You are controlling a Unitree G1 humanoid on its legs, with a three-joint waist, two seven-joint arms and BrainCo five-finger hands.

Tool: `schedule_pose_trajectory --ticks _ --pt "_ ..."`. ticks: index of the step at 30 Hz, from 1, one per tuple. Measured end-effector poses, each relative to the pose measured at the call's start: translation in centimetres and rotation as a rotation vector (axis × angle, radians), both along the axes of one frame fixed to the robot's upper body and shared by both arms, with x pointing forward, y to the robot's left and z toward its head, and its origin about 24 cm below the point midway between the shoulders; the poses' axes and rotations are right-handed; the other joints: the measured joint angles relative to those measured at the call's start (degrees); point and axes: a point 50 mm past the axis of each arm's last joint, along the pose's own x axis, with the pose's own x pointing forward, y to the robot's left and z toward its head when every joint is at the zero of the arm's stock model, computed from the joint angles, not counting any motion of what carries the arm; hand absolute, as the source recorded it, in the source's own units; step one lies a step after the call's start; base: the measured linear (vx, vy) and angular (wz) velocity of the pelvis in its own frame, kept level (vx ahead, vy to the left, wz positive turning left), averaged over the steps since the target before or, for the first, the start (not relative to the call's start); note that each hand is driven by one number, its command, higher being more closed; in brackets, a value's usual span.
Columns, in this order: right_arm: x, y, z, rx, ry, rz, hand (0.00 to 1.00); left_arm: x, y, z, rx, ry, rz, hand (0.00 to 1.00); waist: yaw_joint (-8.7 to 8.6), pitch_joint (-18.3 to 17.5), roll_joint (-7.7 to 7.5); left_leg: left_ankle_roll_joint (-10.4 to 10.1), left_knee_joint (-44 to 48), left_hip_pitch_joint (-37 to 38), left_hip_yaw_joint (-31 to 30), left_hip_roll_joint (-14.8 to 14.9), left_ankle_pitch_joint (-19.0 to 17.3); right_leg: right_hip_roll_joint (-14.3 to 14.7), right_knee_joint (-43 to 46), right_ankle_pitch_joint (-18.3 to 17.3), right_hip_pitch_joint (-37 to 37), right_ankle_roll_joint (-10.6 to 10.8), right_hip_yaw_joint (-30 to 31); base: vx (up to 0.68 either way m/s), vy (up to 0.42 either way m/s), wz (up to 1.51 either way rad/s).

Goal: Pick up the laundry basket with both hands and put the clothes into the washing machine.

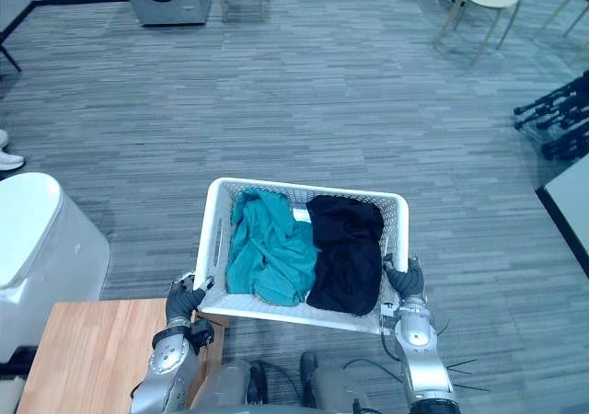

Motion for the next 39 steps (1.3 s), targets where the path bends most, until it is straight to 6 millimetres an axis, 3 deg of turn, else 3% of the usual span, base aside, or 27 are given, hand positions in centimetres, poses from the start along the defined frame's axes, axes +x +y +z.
schedule_pose_trajectory --ticks 2,3,4,5,6,7,9,10,11,14,16,17,18,19,20,22,23,24,26,27,30,33,35,36,37,38,39 --pt "0.1 0.1 0.0 0.003 -0.001 0.003 1.00 -0.1 0.0 0.0 -0.007 -0.002 0.011 1.00 0.25 -0.1 0.06 3.3 0.6 0.5 2.1 -0.8 0.0 -1.6 -0.6 -0.8 1.1 1.4 0.3 0.36 0.351 -0.19" --pt "0.2 0.2 0.0 0.005 -0.004 0.004 1.00 -0.1 0.2 0.3 0.000 -0.013 0.014 1.00 1.02 -0.2 -0.05 7.5 2.9 0.3 3.7 -1.4 -2.5 -2.8 2.9 -2.8 0.1 4.7 0.3 0.37 0.369 -0.20" --pt "0.1 0.3 0.0 0.011 -0.003 0.003 1.00 -0.1 0.3 0.3 0.004 -0.011 0.014 1.00 1.59 -0.3 -0.29 9.2 3.8 0.4 4.6 -1.8 -3.6 -3.4 6.5 -4.3 -1.1 6.9 0.1 0.36 0.319 -0.36" --pt "0.3 0.7 -0.3 0.027 0.006 0.001 1.00 -0.3 0.6 0.2 0.012 -0.002 0.015 1.00 2.01 -0.4 -0.90 11.1 4.8 1.5 5.2 -3.6 -5.8 -4.6 17.1 -8.0 -4.6 11.2 0.4 0.34 0.262 -0.35" --pt "0.1 1.3 -1.1 0.056 0.034 -0.004 1.00 -0.5 1.3 0.0 0.042 0.012 0.008 1.00 2.02 -0.2 -1.93 11.5 4.8 3.7 5.4 -4.9 -6.9 -5.6 29.5 -9.2 -7.9 17.3 0.5 0.42 0.225 -0.18" --pt "-0.2 1.6 -1.7 0.066 0.055 -0.005 1.00 -0.6 1.7 0.0 0.060 0.020 0.003 1.00 1.64 -0.3 -2.56 11.3 4.6 5.1 5.4 -5.4 -7.4 -6.0 35.6 -8.8 -9.5 18.5 0.2 0.37 0.122 0.12" --pt "-1.0 1.9 -2.6 0.085 0.093 -0.012 1.00 -1.2 2.1 -0.3 0.081 0.048 -0.006 1.00 1.18 -0.4 -3.41 11.9 3.8 9.9 5.3 -6.8 -9.8 -7.9 50.4 -8.9 -12.5 17.2 -2.4 0.38 -0.007 0.18" --pt "-1.1 1.6 -2.6 0.070 0.100 -0.012 1.00 -1.5 1.7 -0.6 0.073 0.067 -0.010 1.00 0.67 -0.3 -2.80 12.8 3.0 12.8 5.3 -7.1 -10.9 -10.3 54.0 -9.9 -14.3 12.7 -6.0 0.50 -0.045 0.01" --pt "-1.0 1.3 -2.5 0.057 0.101 0.001 1.00 -1.5 1.4 -0.7 0.064 0.070 -0.014 1.00 -0.02 -0.4 -1.91 13.3 1.5 15.3 5.0 -7.1 -11.6 -12.1 53.2 -11.5 -16.3 9.1 -9.6 0.49 -0.043 0.01" --pt "-0.8 0.2 -2.1 0.022 0.092 -0.001 1.00 -0.5 0.5 -0.2 0.058 0.039 -0.054 1.00 -1.05 0.6 0.58 12.9 -4.2 21.7 3.3 -5.2 -11.8 -12.3 40.7 -12.8 -23.0 5.9 -15.7 0.47 -0.075 0.10" --pt "-0.8 -0.5 -1.9 0.012 0.087 -0.019 1.00 0.2 -0.1 0.0 0.067 0.026 -0.087 1.00 -2.37 1.1 2.13 10.3 -5.4 24.4 2.1 -2.7 -12.4 -9.9 23.1 -5.7 -25.2 7.1 -15.4 0.49 -0.152 0.37" --pt "-1.0 -0.6 -2.0 0.016 0.089 -0.028 1.00 0.5 -0.1 -0.1 0.074 0.030 -0.100 1.00 -3.04 1.1 1.74 8.4 -6.1 26.0 1.3 -2.3 -12.6 -9.4 13.0 -0.1 -25.0 7.5 -15.0 0.59 -0.234 0.45" --pt "-1.3 -0.7 -2.1 0.014 0.098 -0.031 1.00 0.4 -0.1 -0.3 0.087 0.041 -0.113 1.00 -3.39 0.9 0.02 4.4 -6.9 29.5 0.5 -2.4 -13.9 -9.6 1.7 6.7 -24.3 6.8 -14.3 0.61 -0.254 0.38" --pt "-1.5 -0.7 -2.2 0.014 0.102 -0.032 1.00 0.3 -0.1 -0.4 0.091 0.044 -0.116 1.00 -3.37 0.7 -0.45 3.7 -7.0 30.2 0.2 -2.6 -14.2 -9.8 1.0 6.8 -24.1 6.5 -14.2 0.66 -0.295 0.36" --pt "-2.1 -1.1 -2.4 0.005 0.118 -0.041 1.00 0.1 -0.4 -0.9 0.088 0.065 -0.128 1.00 -3.51 0.2 -0.64 1.8 -6.8 33.2 -1.2 -2.2 -15.3 -10.1 4.6 14.0 -24.6 5.4 -13.5 0.68 -0.296 0.26" --pt "-2.3 -1.9 -2.3 -0.013 0.123 -0.060 1.00 0.1 -1.3 -1.3 0.063 0.081 -0.129 1.00 -3.33 -1.0 2.53 0.1 -3.2 33.3 -2.6 1.2 -14.3 -8.9 14.1 13.3 -27.1 3.9 -15.8 0.66 -0.293 0.15" --pt "-2.1 -2.2 -2.2 -0.014 0.117 -0.068 1.00 0.3 -1.6 -1.3 0.057 0.078 -0.133 1.00 -3.42 -1.0 4.14 -2.4 4.7 30.3 -3.3 4.2 -11.7 -7.1 17.5 9.3 -27.0 2.1 -17.2 0.62 -0.307 -0.09" --pt "-1.9 -2.0 -2.1 -0.010 0.117 -0.065 1.00 0.4 -1.6 -1.3 0.053 0.081 -0.125 1.00 -2.97 -0.9 4.66 -2.5 16.4 25.6 -3.3 6.8 -4.9 -5.4 18.1 6.7 -25.1 1.4 -17.6 0.62 -0.308 -0.15" --pt "-1.9 -1.8 -2.2 -0.005 0.119 -0.063 1.00 0.1 -1.6 -1.9 0.047 0.106 -0.117 1.00 -2.12 -0.4 5.60 -2.1 35.3 18.3 -2.0 11.8 1.9 -2.3 14.7 4.8 -18.0 0.2 -18.3 0.71 -0.298 -0.26" --pt "-1.9 -1.9 -2.1 -0.008 0.119 -0.064 1.00 0.0 -1.7 -1.9 0.039 0.107 -0.114 1.00 -1.53 -0.1 5.30 0.8 43.5 14.3 0.4 13.4 0.1 -1.0 11.9 3.9 -12.9 -0.7 -17.8 0.57 -0.210 -0.29" --pt "-1.7 -2.0 -1.8 -0.006 0.104 -0.066 1.00 -0.1 -1.7 -1.8 0.029 0.093 -0.113 1.00 -0.46 0.8 3.93 5.0 44.5 6.7 5.8 12.6 -3.3 -1.0 5.8 2.1 -4.1 -0.9 -16.1 0.48 -0.062 -0.17" --pt "-1.2 -1.9 -1.5 -0.002 0.088 -0.059 1.00 -0.2 -1.7 -1.4 0.018 0.071 -0.102 1.00 0.26 1.1 3.89 5.1 22.9 -0.7 8.1 7.5 -5.0 -2.2 -0.9 1.4 3.3 0.3 -15.2 0.44 0.053 -0.18" --pt "-1.1 -2.0 -1.5 -0.012 0.092 -0.044 1.00 -0.9 -1.7 -1.4 0.004 0.074 -0.083 1.00 0.45 1.3 4.82 -1.4 -5.3 -1.4 7.4 3.5 1.0 -3.1 -5.5 0.0 9.2 2.6 -15.1 0.50 0.136 -0.10" --pt "-1.1 -2.0 -1.6 -0.016 0.096 -0.043 1.00 -1.0 -1.7 -1.3 0.002 0.073 -0.078 1.00 0.81 1.3 4.88 -1.6 -7.8 -1.2 7.4 3.3 4.5 -3.1 -6.8 -0.4 10.4 3.2 -15.0 0.54 0.178 -0.20" --pt "-1.0 -1.9 -1.6 -0.013 0.098 -0.041 1.00 -1.1 -1.7 -1.3 -0.002 0.070 -0.073 1.00 2.16 1.1 4.27 1.4 -6.9 -1.1 8.4 2.4 9.4 -3.8 -8.4 -1.4 12.7 4.5 -14.2 0.60 0.215 -0.12" --pt "-0.9 -1.8 -1.6 -0.013 0.094 -0.036 1.00 -0.9 -1.5 -1.1 0.003 0.062 -0.073 1.00 2.47 0.6 3.88 4.1 -5.1 -1.7 7.5 0.9 11.0 -5.2 -8.3 -2.0 13.9 6.8 -14.4 0.63 0.226 -0.01" --pt "-0.8 -1.8 -1.5 -0.018 0.094 -0.033 1.00 -0.7 -1.6 -0.9 0.002 0.053 -0.073 1.00 2.67 0.6 2.96 9.9 -2.6 -2.2 7.3 0.2 10.2 -6.6 -7.4 -3.0 14.4 8.4 -15.3 0.80 0.268 0.22"
